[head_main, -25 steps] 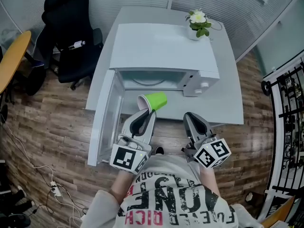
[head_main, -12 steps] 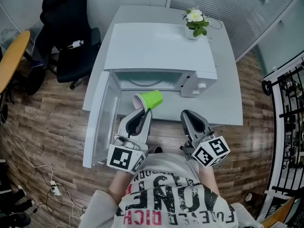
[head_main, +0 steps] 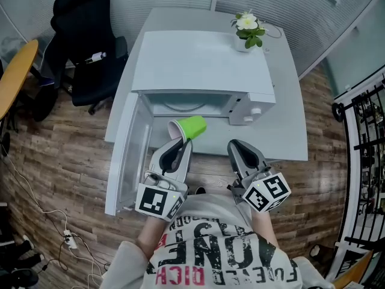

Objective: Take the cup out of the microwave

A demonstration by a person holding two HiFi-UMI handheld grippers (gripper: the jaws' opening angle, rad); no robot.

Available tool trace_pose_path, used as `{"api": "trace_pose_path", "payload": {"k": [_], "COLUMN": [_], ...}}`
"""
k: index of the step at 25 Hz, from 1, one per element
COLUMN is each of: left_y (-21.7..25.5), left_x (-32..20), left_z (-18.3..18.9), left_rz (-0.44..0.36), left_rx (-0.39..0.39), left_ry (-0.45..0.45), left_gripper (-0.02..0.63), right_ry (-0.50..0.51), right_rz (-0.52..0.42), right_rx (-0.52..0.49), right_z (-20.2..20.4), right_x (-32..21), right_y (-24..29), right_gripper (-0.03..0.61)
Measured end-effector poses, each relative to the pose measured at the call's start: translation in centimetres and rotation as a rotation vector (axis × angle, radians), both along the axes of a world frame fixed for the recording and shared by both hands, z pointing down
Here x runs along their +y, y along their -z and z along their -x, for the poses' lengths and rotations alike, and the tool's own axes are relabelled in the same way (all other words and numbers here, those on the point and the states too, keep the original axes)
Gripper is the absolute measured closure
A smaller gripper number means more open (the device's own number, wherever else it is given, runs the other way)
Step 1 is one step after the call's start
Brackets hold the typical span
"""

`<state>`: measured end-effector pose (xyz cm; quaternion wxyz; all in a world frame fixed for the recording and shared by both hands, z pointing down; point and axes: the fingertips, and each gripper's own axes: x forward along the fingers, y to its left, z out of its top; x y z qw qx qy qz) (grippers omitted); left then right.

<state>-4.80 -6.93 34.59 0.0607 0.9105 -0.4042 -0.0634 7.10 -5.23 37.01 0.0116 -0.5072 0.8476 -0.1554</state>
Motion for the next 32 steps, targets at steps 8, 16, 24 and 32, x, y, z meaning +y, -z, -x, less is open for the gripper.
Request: {"api": "trace_pose_path", "payload": {"k": [8,16,24,32], "left_y": [0.0,0.0,-0.1,-0.2], "left_x": [-0.2,-0.5,-1.0,-1.3], "left_z": [-0.9,-1.2,-0.2,0.2], "left_rz": [0.002,-0.004,0.007,0.011], "left_rx": [-0.002,-0.002,0.002,0.001], "left_ry": [-0.015,-0.02,-0.002,0.001], "left_gripper": [0.574,0.574,0.575,0.574], "right_ry": [-0.013,-0.003,-0.006,0.006], "right_rz": [-0.004,0.003,0.015,0.019], "right_rx": [0.008,0.03,0.03,0.036], "right_z": [-0.9,-0.6,0.0,0.7], "right_x": [-0.4,-0.9,-1.3,-1.5], "right_y": [0.5,0.2,-0.1,-0.1], "right_gripper": [0.554,0.552,0.554,0.554]}}
